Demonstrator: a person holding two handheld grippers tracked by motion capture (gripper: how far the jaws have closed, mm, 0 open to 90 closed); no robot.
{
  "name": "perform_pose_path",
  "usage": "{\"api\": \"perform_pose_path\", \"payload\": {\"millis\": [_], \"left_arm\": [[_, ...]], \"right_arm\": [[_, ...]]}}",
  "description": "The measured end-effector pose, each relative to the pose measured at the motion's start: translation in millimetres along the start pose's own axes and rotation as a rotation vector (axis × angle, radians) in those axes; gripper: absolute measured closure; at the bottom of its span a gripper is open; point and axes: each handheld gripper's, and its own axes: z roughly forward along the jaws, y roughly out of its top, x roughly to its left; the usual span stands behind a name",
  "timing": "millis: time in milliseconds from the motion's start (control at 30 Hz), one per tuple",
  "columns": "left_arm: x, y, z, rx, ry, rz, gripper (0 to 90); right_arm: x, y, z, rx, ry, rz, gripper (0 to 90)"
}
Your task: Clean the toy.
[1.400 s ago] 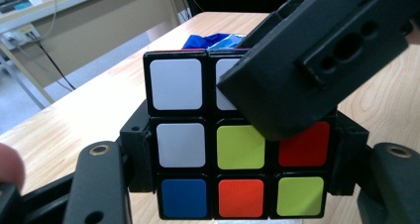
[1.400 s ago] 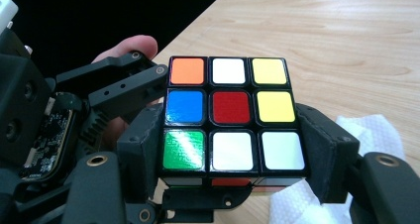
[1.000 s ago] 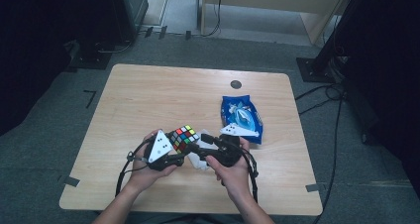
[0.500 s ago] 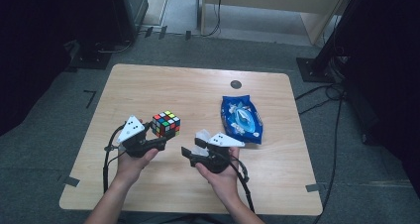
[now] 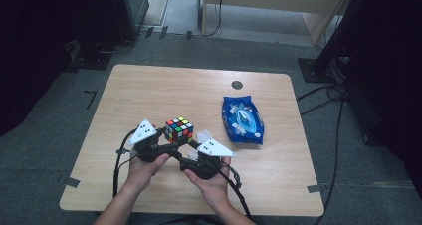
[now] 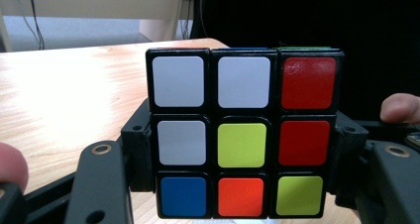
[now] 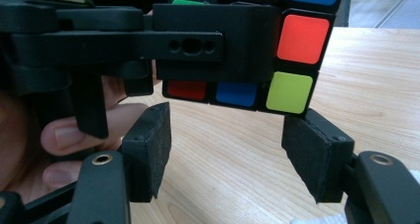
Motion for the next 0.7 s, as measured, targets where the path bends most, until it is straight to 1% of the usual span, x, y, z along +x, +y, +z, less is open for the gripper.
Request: {"api": "perform_pose_path", "payload": {"millis": [100,167,267,333,367,467,567,700], "left_arm": [[-1.3,-0.7,0.8,-0.003,0.003,-0.006,34.1],[-1.5,-1.0,1.2,-0.002,0.001,-0.009,34.1],[-2.2,-1.0,1.4,0.000,-0.002,-0.004,34.1],[-3.3,-1.7,2.3,0.010,0.001,0.001,34.1],[-3.4,-1.8,2.6,0.007,-0.002,-0.006,34.1],[-4.3,-2.1,3.4,0.012,-0.002,0.001,34.1],[-5.3,-2.8,4.4,0.010,0.000,-0.008,34.1],[-4.7,-3.1,4.6,0.010,-0.010,-0.027,34.1]], "right_arm": [[0.0,-1.1,0.0,-0.010,-0.006,0.017,37.1],[0.5,-1.9,0.4,-0.012,-0.014,0.019,37.0],[0.9,-2.4,0.9,-0.013,-0.021,0.017,36.5],[1.0,-2.0,0.1,-0.028,-0.038,0.017,35.8],[0.3,-0.9,-0.4,-0.032,-0.042,0.013,35.6],[-0.3,-1.5,-0.2,-0.036,-0.044,0.011,36.1],[0.3,-2.1,0.0,-0.035,-0.046,0.010,35.9],[0.7,-2.7,0.7,-0.042,-0.049,0.017,35.3]]}}
